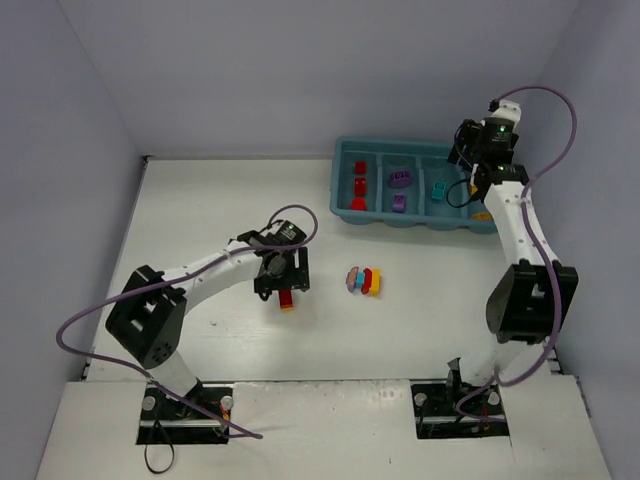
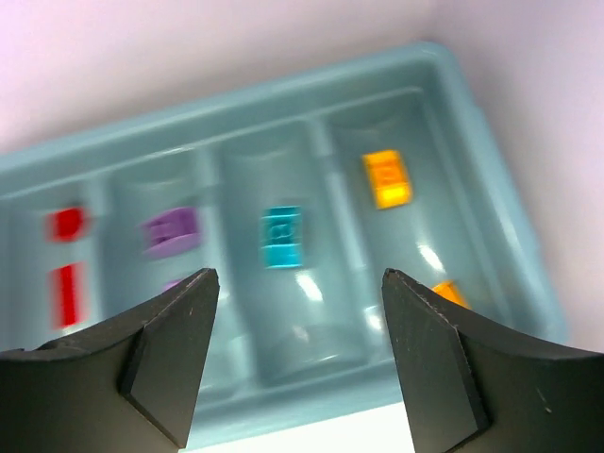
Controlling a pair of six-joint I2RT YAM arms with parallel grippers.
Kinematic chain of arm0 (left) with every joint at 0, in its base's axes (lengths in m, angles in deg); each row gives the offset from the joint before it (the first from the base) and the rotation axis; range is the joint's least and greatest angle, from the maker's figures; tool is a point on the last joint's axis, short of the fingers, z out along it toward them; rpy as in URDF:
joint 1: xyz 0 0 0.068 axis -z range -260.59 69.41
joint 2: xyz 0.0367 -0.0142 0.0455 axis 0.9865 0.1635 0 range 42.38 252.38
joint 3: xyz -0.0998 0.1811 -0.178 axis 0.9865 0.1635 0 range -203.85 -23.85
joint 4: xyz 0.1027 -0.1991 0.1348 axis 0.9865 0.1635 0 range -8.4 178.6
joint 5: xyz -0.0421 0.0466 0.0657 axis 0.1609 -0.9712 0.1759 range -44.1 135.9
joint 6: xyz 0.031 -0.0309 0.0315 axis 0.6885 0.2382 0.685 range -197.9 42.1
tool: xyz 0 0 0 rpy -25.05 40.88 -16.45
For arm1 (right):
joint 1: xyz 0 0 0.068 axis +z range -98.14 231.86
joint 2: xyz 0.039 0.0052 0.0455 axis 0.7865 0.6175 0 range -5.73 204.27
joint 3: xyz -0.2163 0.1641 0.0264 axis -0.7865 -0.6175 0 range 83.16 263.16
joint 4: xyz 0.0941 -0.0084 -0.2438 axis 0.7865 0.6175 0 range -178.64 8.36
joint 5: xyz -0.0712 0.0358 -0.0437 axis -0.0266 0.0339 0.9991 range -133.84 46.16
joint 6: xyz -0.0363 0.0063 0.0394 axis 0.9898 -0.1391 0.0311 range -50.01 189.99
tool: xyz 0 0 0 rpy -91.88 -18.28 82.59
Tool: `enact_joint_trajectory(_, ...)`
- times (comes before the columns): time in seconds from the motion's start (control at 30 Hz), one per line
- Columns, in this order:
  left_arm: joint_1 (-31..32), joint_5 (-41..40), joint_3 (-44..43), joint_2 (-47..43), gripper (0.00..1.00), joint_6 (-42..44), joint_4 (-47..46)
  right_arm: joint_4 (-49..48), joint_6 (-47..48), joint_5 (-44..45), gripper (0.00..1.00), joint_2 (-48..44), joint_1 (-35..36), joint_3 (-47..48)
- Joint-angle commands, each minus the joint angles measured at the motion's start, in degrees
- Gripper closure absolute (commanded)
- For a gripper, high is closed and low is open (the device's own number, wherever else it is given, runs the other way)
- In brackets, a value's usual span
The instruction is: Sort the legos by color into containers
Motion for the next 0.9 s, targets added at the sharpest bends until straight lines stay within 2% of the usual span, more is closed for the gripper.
enact_joint_trajectory(0.0,1.1,-0.2,-2.5,1.1,0.25,-2.0,1.4,-2.6,-4.9,-3.0,0.33,-7.2,1.1,-4.8)
enact_joint_trajectory(0.1,1.3,-0.1,-2.1,2.2,0.30,-2.5,1.5,-2.5,-7.5,-5.7,0.33,-11.5,2.1,-9.0)
enact_joint_trajectory(0.13,1.3,-0.1,-1.9,2.4,0.35,-2.5,1.5,-2.5,-8.4,-6.2,0.33,-12.4,2.4,-9.9)
enact_joint_trajectory(0.33,1.3,-0.1,-1.9,3.6,0.49,-2.4,1.5,-2.6,-8.8,-10.3,0.33,-17.7,4.8,-15.0)
enact_joint_trajectory(0.37,1.3,0.0,-2.1,3.5,0.59,-2.3,1.5,-2.6,-9.0,-10.6,0.33,-18.5,6.0,-15.6)
enact_joint_trajectory(0.43,1.3,0.1,-2.5,2.7,0.69,-2.2,1.5,-2.6,-9.1,-11.4,0.33,-19.1,6.9,-16.9)
enact_joint_trajectory(0.47,1.4,0.0,-2.6,1.7,0.81,-2.1,1.5,-2.6,-9.4,-12.3,0.33,-19.7,7.3,-17.3)
enact_joint_trajectory(0.57,1.4,-0.9,-3.4,-1.1,0.96,-1.4,1.9,-2.6,-10.2,-15.6,0.34,-20.6,8.6,-18.7)
enact_joint_trajectory(0.67,1.3,-1.8,-3.7,-5.1,0.97,1.1,0.2,-2.5,-10.0,-21.0,0.34,-20.9,10.5,-19.2)
enact_joint_trajectory(0.73,1.3,-1.5,-3.3,-9.8,1.00,3.9,-3.0,-2.9,-9.5,-27.6,0.34,-21.0,11.7,-19.4)
enact_joint_trajectory(0.87,0.8,1.2,-0.5,-19.2,1.00,14.1,-11.2,-3.9,-7.3,-40.0,0.34,-20.5,15.6,-19.5)
